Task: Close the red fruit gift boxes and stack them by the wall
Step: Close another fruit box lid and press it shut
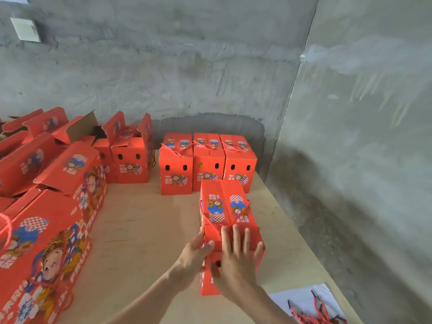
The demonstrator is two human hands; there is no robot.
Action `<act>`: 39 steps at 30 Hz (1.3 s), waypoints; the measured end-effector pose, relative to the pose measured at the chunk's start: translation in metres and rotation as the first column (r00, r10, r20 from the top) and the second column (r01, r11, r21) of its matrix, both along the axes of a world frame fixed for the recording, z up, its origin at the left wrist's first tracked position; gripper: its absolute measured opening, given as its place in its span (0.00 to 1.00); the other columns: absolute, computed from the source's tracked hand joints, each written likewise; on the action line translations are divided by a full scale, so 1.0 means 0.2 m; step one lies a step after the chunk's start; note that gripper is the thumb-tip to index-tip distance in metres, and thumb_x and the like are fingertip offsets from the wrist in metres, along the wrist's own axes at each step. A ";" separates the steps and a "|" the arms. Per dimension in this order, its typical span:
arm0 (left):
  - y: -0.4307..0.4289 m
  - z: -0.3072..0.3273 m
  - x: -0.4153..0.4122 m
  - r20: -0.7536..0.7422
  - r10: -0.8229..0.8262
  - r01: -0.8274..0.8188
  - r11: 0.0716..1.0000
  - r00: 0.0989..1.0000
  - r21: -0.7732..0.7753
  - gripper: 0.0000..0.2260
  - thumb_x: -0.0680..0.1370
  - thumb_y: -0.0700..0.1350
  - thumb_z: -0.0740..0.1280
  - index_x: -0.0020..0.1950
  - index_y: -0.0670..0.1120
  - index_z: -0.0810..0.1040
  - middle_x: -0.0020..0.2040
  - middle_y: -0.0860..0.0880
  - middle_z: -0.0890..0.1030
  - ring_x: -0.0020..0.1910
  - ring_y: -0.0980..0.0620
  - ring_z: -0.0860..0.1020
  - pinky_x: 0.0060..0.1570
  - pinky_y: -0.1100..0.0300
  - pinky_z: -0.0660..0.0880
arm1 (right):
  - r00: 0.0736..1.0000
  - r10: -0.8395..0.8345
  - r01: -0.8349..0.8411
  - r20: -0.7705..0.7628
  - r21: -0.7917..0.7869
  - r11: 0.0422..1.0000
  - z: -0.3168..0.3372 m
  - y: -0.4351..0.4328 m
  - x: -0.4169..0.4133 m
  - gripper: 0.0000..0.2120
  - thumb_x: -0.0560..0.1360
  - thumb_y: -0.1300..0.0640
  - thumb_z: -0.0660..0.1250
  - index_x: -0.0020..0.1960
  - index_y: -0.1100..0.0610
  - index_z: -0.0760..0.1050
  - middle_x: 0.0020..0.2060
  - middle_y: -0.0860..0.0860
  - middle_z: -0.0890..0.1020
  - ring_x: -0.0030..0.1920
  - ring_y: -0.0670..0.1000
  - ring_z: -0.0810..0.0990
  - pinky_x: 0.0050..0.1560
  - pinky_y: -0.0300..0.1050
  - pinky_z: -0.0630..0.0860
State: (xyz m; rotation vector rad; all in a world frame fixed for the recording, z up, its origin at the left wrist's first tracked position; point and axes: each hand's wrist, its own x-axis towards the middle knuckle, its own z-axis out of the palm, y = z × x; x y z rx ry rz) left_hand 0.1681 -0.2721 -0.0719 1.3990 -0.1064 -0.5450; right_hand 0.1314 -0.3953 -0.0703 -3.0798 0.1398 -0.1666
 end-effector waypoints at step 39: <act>0.46 0.06 0.13 0.655 0.066 -0.623 0.393 0.753 0.676 0.07 0.78 0.42 0.62 0.49 0.47 0.80 0.46 0.49 0.80 0.47 0.45 0.78 0.43 0.57 0.73 | 0.893 0.447 -0.415 0.055 0.490 0.767 -0.08 0.37 0.57 0.30 0.77 0.67 0.54 0.77 0.59 0.52 0.78 0.54 0.50 0.77 0.50 0.48 0.73 0.39 0.47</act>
